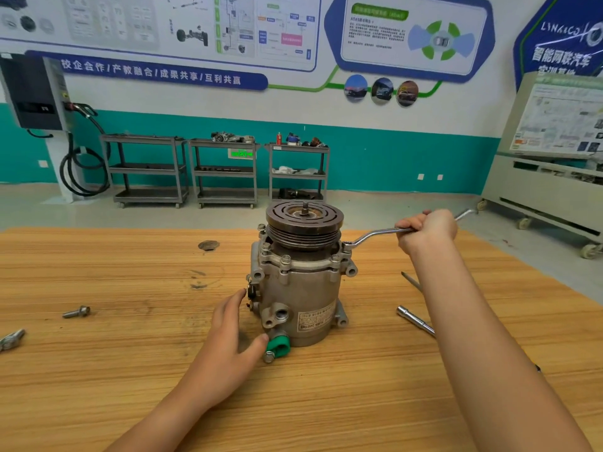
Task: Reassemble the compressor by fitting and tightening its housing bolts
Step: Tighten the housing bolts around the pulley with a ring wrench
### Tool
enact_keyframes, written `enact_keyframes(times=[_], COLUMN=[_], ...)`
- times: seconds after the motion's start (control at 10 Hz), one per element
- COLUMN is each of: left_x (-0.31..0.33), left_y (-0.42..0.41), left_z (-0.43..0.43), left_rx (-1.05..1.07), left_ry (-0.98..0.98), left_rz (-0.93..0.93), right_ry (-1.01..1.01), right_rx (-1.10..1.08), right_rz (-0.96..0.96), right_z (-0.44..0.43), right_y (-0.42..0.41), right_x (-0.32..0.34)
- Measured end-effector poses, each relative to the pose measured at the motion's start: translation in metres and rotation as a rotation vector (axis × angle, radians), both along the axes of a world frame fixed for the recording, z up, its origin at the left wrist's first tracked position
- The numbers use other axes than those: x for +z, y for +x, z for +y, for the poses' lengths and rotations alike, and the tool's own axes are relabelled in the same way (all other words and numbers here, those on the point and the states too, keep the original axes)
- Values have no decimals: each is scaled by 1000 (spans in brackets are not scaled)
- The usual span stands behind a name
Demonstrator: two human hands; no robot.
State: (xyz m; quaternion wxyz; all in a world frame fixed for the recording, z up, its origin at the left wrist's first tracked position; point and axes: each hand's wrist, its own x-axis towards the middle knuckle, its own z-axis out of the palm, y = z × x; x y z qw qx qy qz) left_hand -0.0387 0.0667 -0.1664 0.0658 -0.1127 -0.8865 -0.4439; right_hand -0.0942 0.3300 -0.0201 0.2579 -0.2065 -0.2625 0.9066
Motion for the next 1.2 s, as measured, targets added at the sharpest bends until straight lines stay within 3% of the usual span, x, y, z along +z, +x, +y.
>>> enact_keyframes(times=[0.1,0.3,0.5,0.6,0.7,0.8,0.9,1.0,1.2], left_x=[-1,-3,-3,-1,0,1,2,1,1], left_y=[0,-3,0,1,1,3,3,2,0], left_z=[0,1,-1,1,3,3,1,2,1], left_rx=[1,-5,-6,-10,7,10,2,-2,5], left_ry=[-2,-24,-18,-10,-3,7,12,6,-2], left_rz=[-3,4,-1,18,32,50,50,43,23], right_ry=[91,-2,276,559,859,644,215,36,0], right_rx=[-44,-143,-329,-206,-378,-415,-315,-187,54], right_rz=[8,190,380,335,328,408,532,493,112], right_z=[-5,-12,-57,-84,-116,-120,-75,-26,1], right_y=[-11,25,78,89,98,100,93,76,24], right_x=[3,-30,-44,-55,-65,-43,2,30,15])
